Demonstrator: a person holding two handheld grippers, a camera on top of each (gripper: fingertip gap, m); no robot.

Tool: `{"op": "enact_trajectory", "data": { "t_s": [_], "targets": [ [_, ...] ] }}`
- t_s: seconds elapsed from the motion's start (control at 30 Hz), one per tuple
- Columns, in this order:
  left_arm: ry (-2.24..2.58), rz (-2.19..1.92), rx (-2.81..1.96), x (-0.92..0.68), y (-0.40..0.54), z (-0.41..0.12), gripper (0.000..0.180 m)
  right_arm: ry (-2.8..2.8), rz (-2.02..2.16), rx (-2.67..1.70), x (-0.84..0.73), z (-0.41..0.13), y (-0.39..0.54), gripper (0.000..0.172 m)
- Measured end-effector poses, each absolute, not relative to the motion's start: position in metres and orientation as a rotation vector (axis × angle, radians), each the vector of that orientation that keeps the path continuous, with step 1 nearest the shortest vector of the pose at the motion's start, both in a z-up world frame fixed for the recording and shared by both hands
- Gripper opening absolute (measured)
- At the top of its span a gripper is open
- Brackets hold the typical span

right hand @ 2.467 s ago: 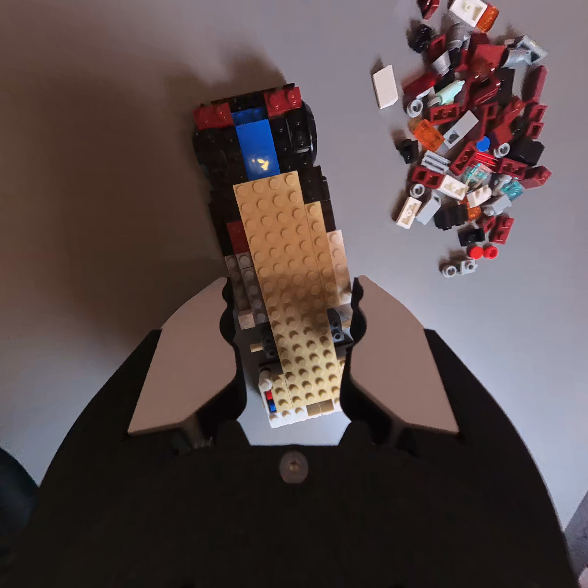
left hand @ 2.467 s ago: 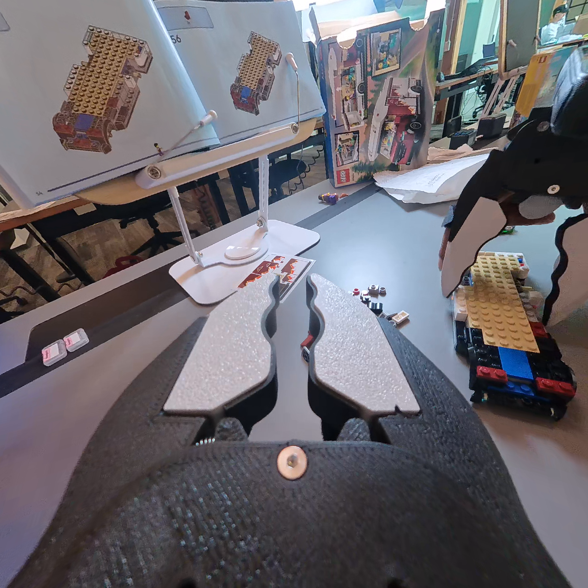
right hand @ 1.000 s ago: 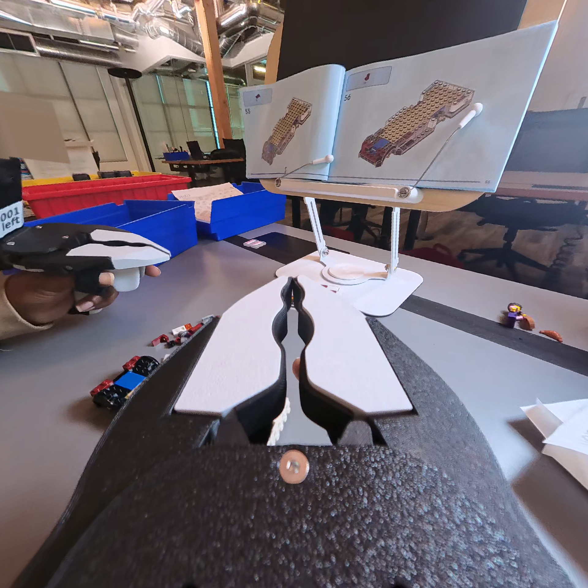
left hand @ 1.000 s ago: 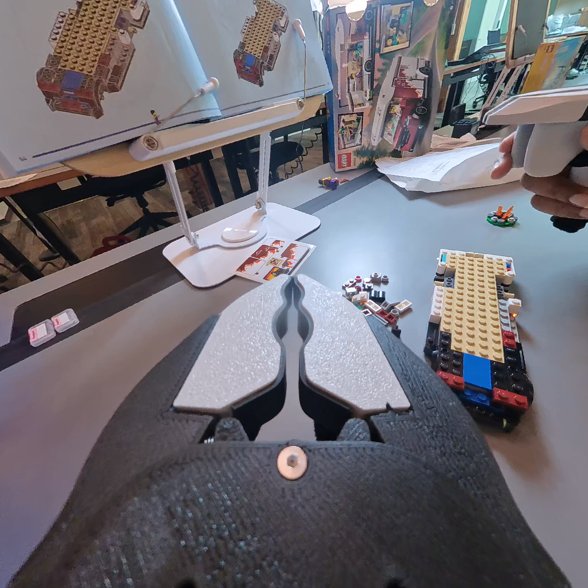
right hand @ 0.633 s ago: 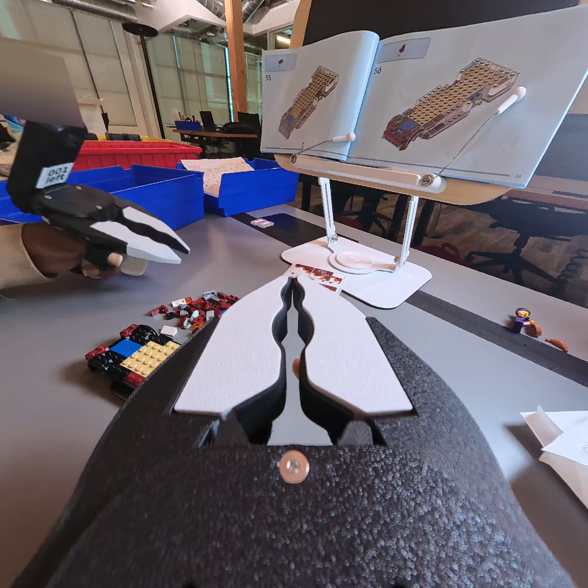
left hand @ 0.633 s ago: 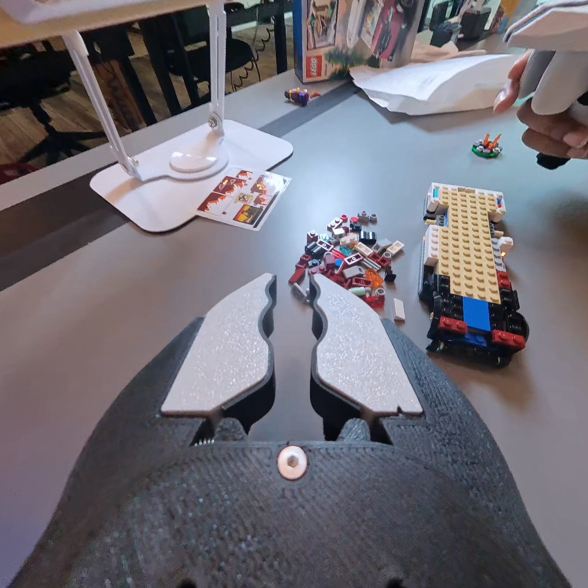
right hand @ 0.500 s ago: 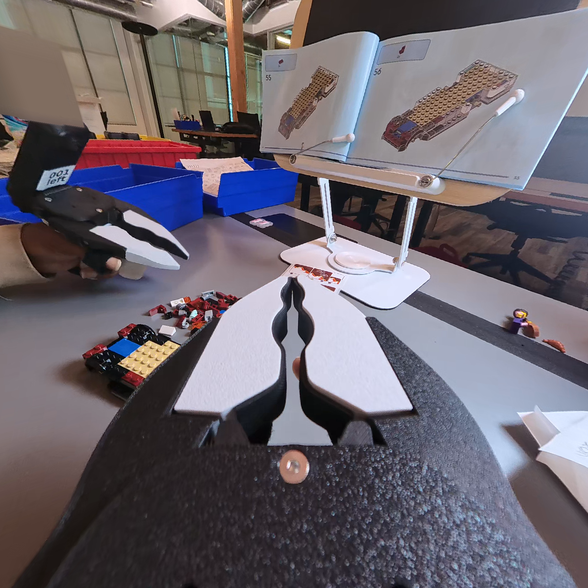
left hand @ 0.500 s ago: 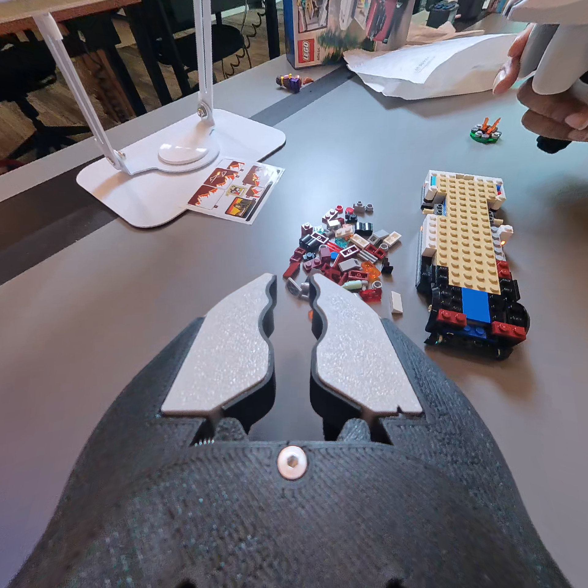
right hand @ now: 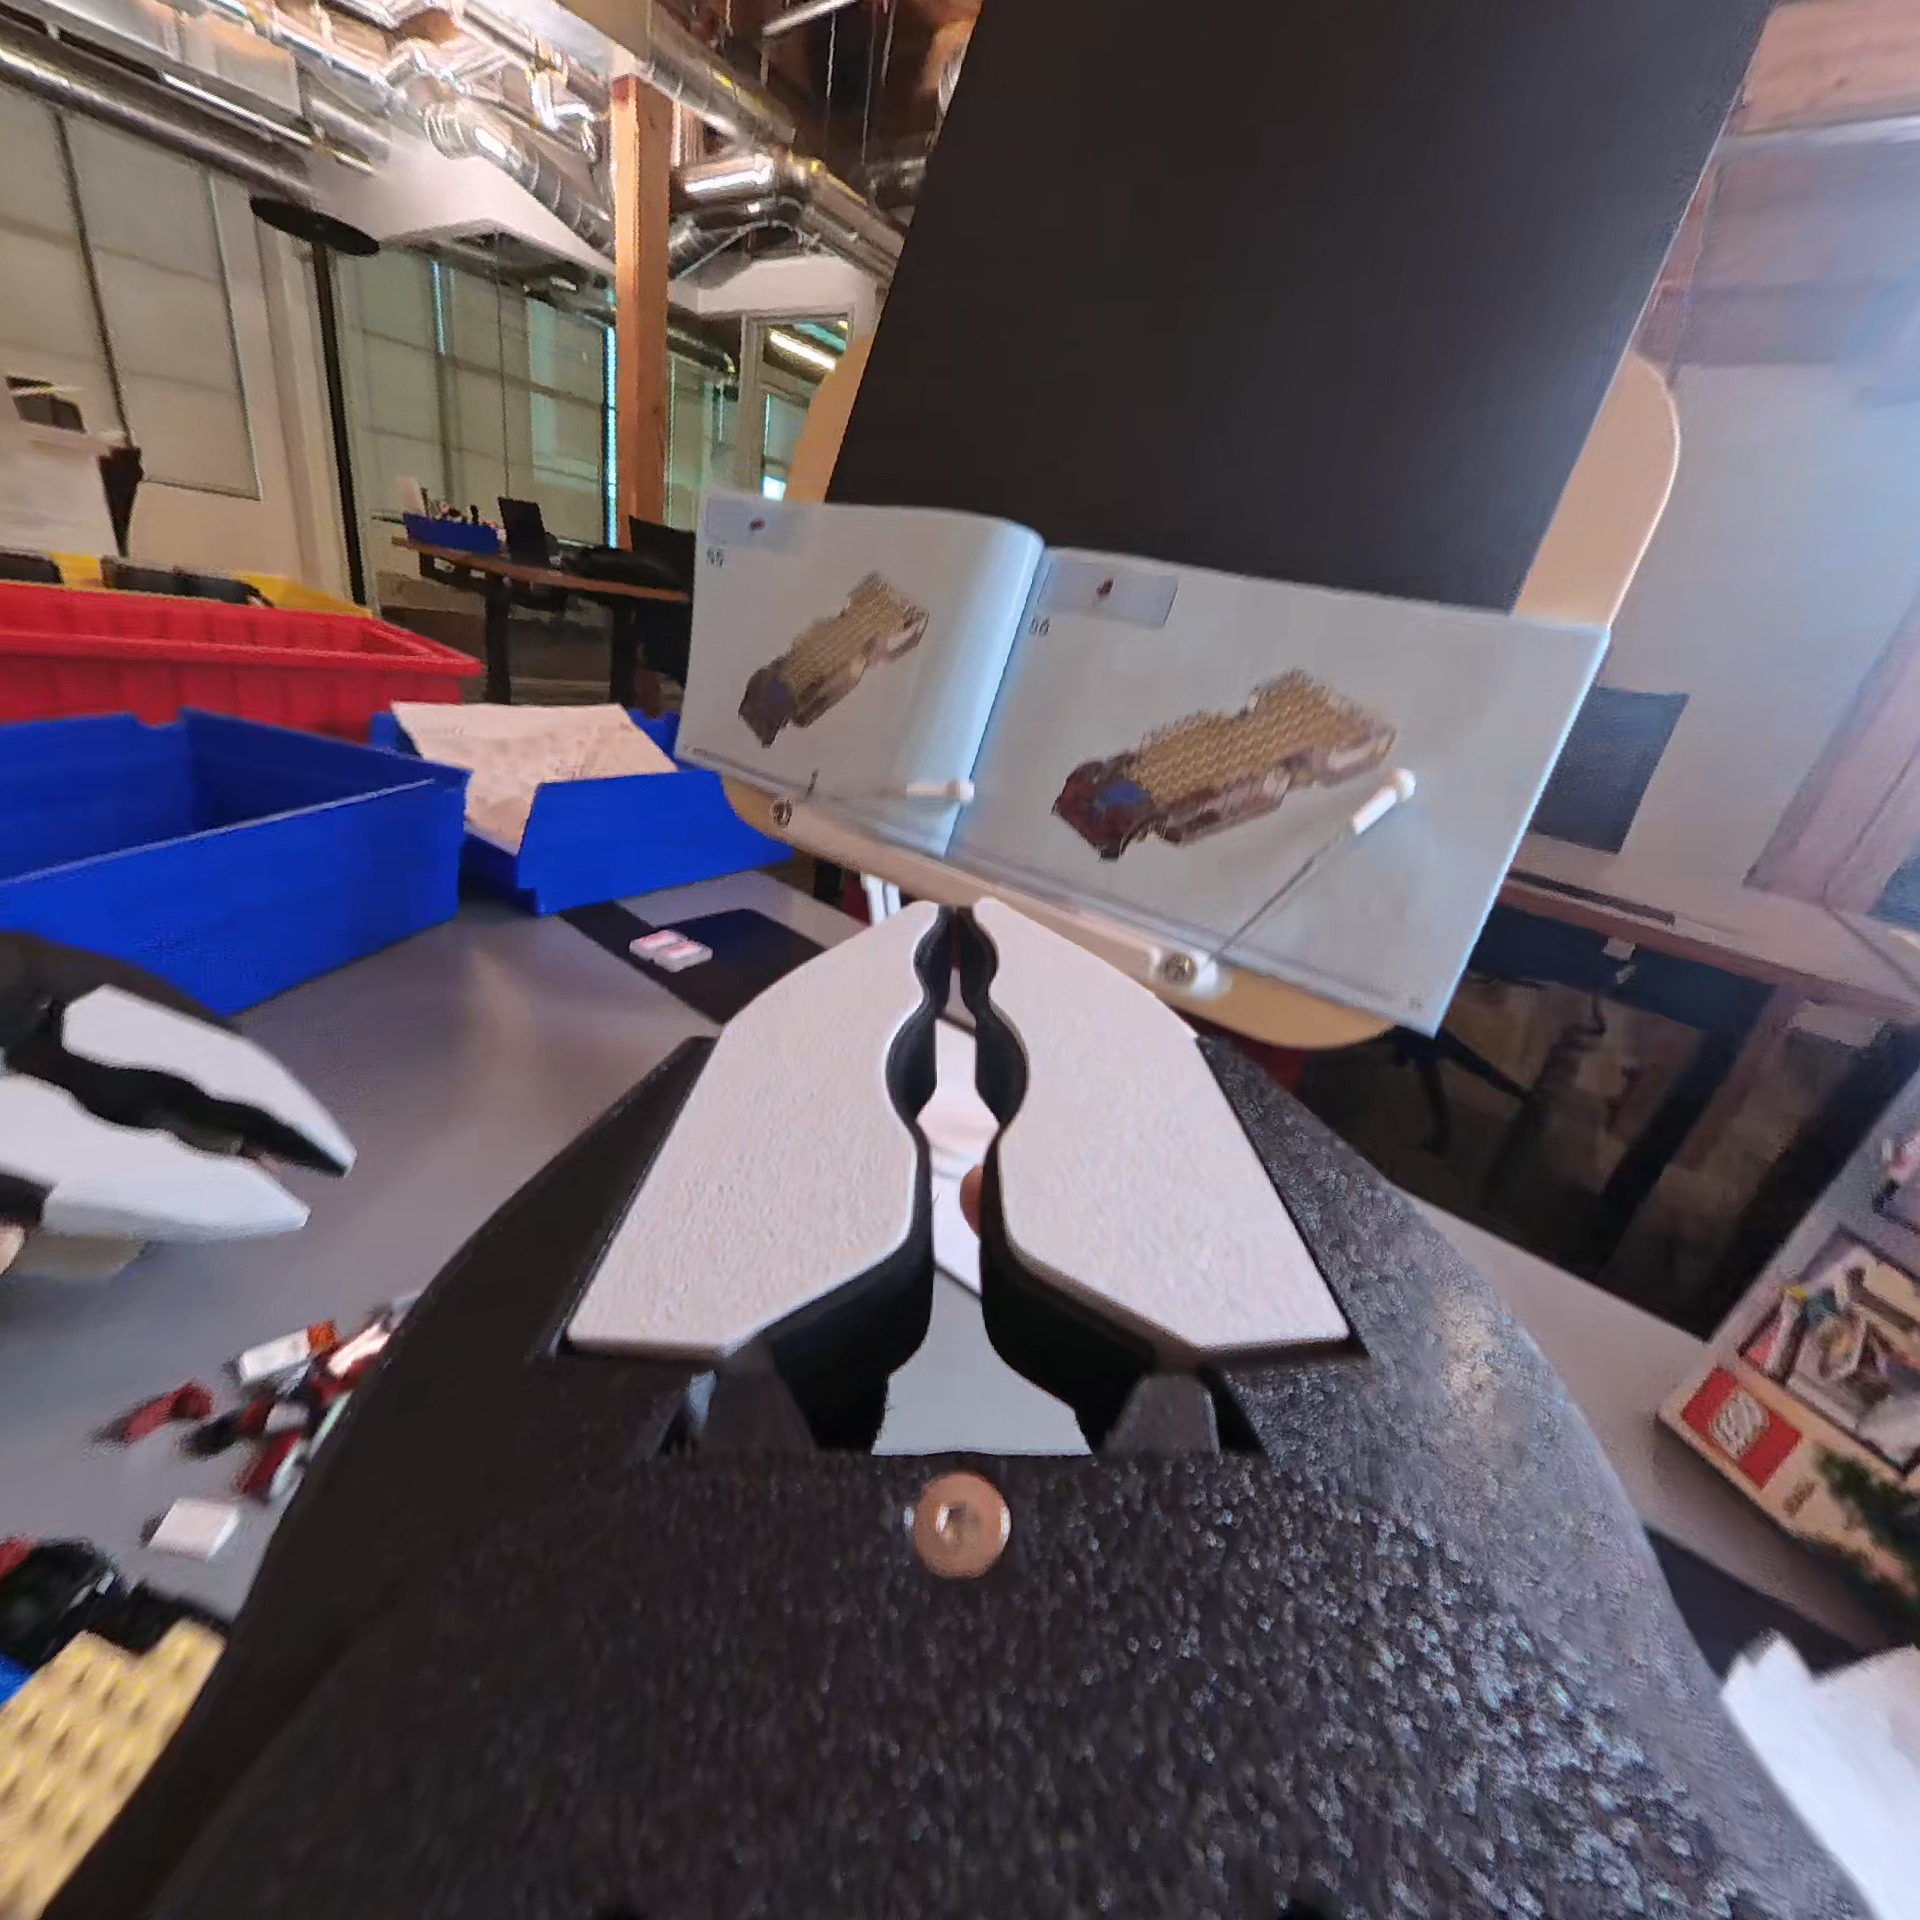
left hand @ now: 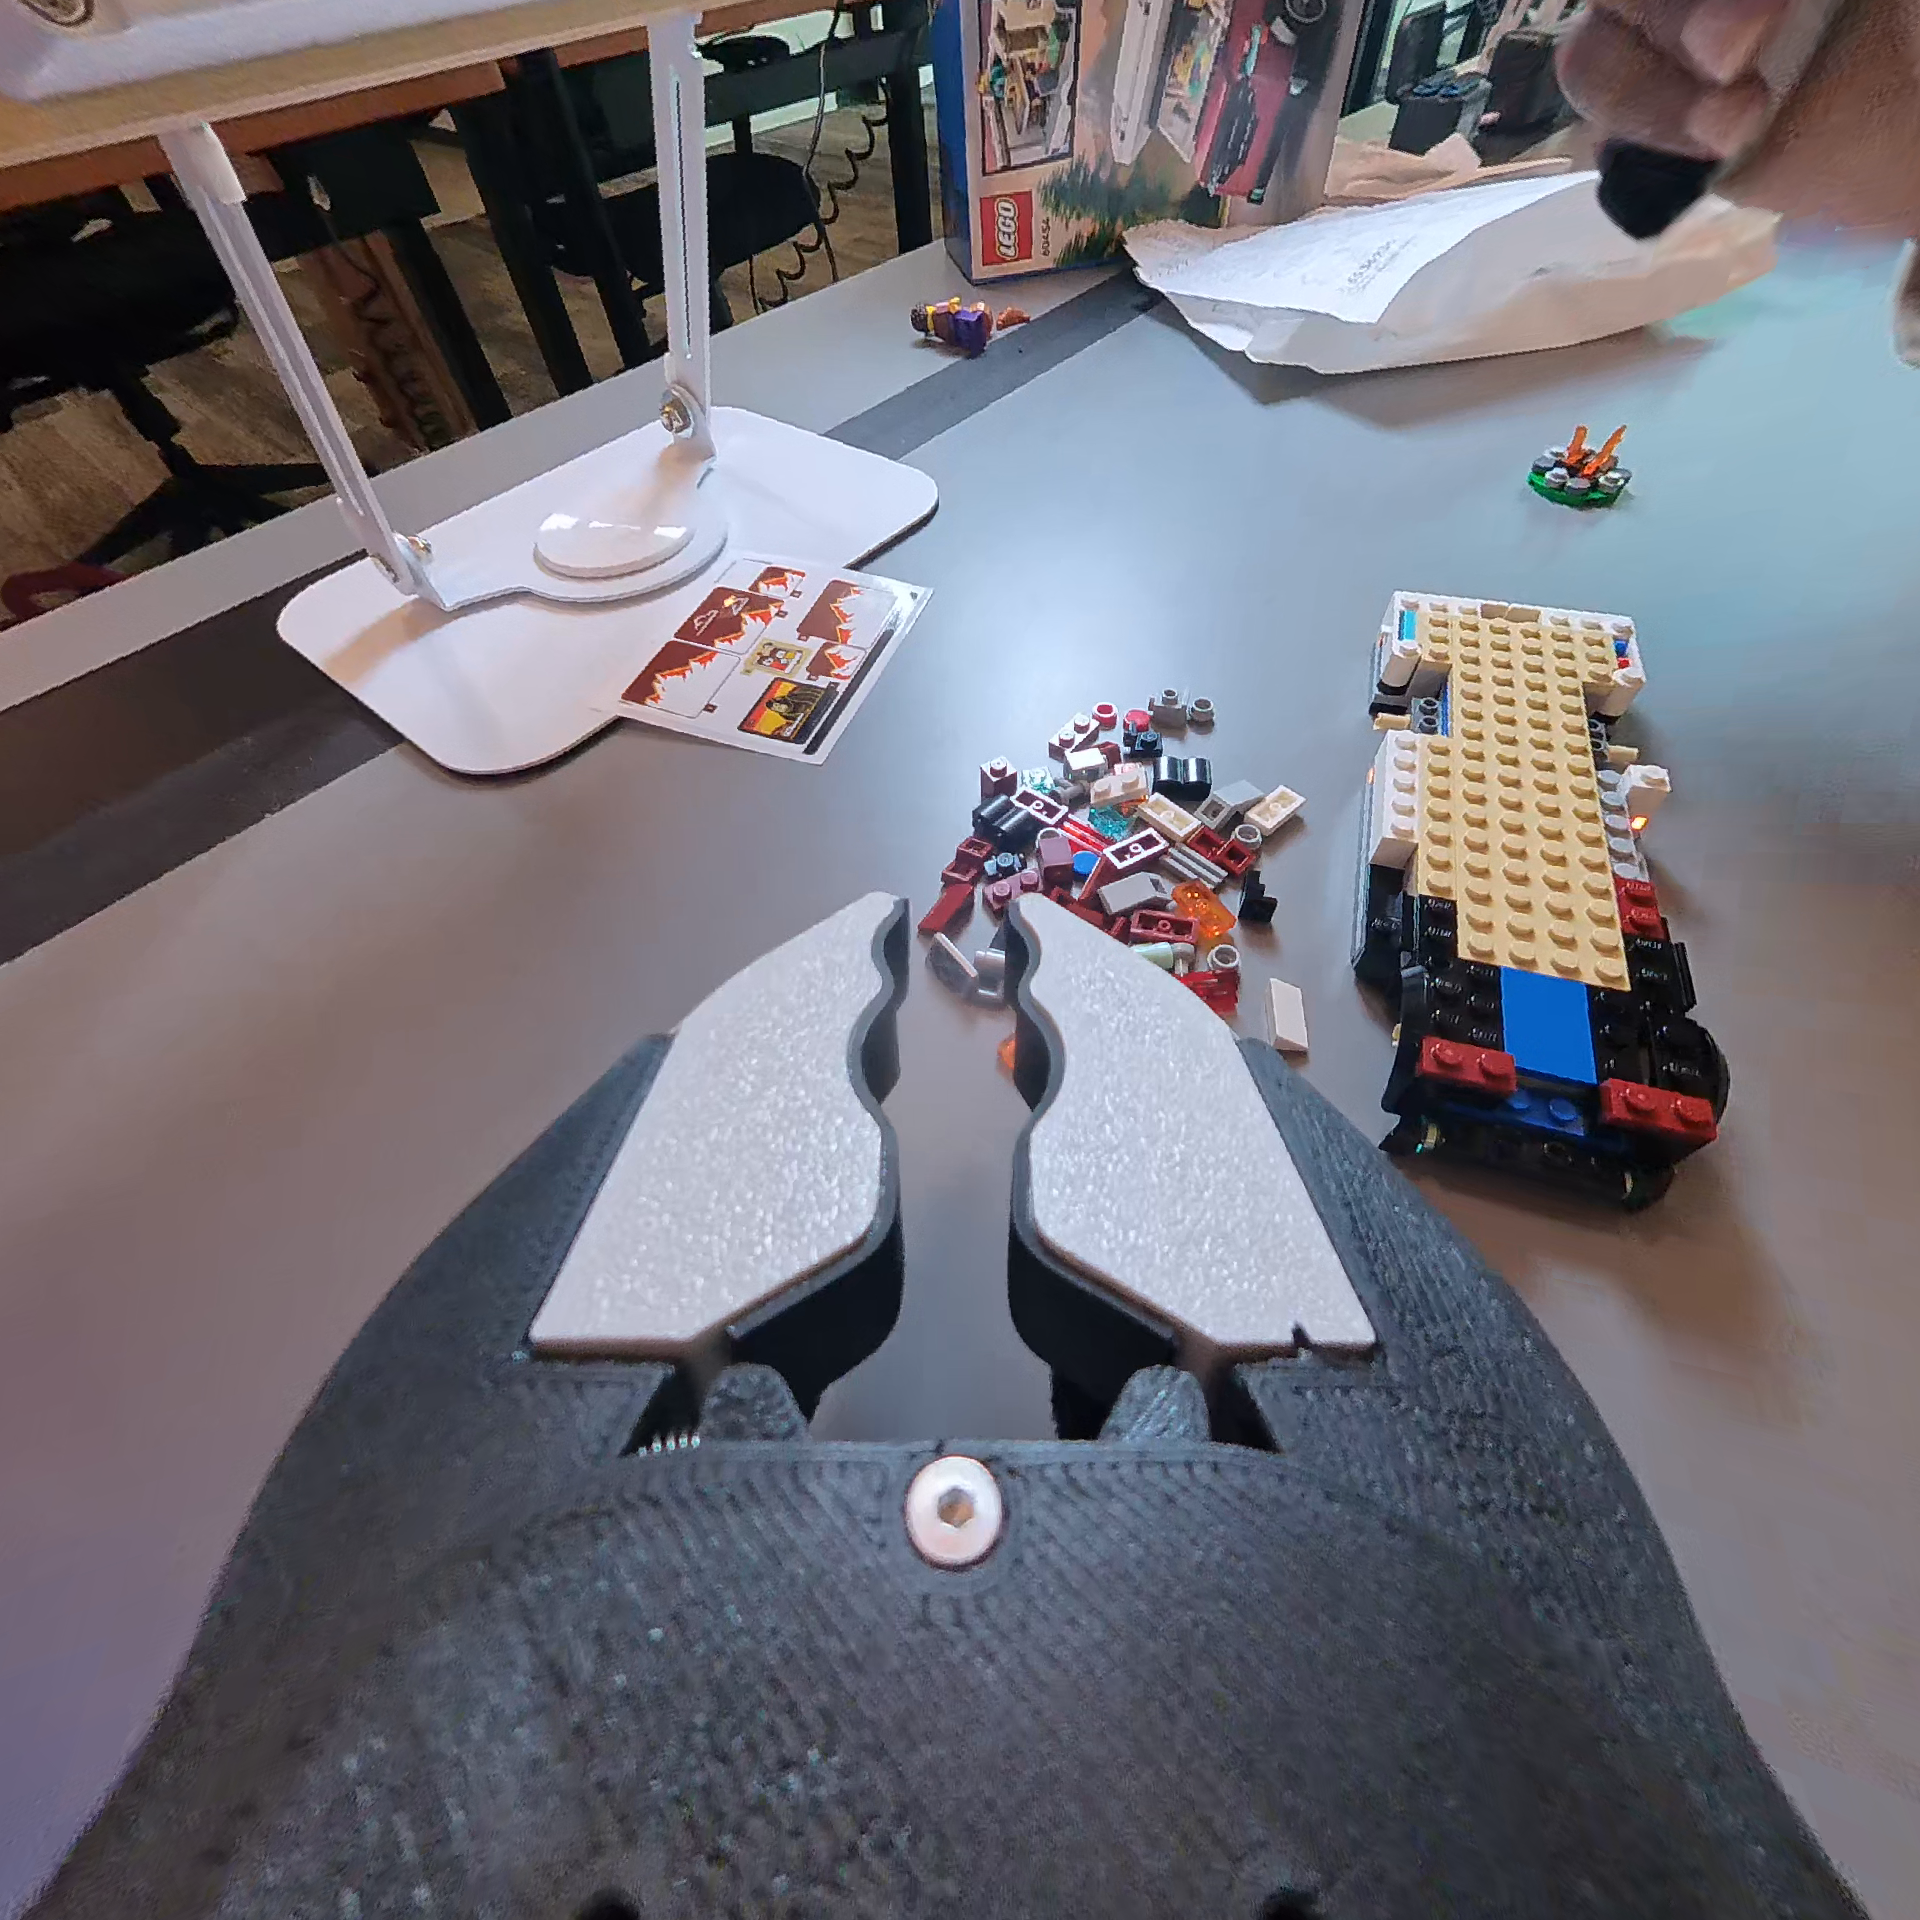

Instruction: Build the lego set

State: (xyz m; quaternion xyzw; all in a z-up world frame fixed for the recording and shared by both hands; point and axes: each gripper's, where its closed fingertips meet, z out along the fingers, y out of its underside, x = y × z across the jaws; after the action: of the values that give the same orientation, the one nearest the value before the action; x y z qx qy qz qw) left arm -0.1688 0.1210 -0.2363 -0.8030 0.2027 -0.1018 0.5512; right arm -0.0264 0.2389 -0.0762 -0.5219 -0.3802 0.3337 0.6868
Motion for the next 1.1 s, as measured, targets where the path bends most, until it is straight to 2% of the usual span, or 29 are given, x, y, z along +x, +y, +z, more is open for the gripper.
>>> {"op": "enact_trajectory", "data": {
  "t_s": [0.27, 0.6, 1.1],
  "targets": [
    [0.487, -0.247, -1.906, -0.168, 0.122, -0.24, 0.016, -0.865, 0.7, -1.097, -0.106, -0.007, 0.297, 0.002],
    [0.491, -0.25, -1.891, -0.167, 0.123, -0.237, 0.016, -0.856, 0.723, -1.188, -0.141, -0.024, 0.331, 0.004],
    [0.424, -0.183, -1.826, -0.179, 0.126, -0.221, 0.01, -0.981, 0.784, -1.091, -0.185, -0.023, 0.272, 0.005]
  ]
}}
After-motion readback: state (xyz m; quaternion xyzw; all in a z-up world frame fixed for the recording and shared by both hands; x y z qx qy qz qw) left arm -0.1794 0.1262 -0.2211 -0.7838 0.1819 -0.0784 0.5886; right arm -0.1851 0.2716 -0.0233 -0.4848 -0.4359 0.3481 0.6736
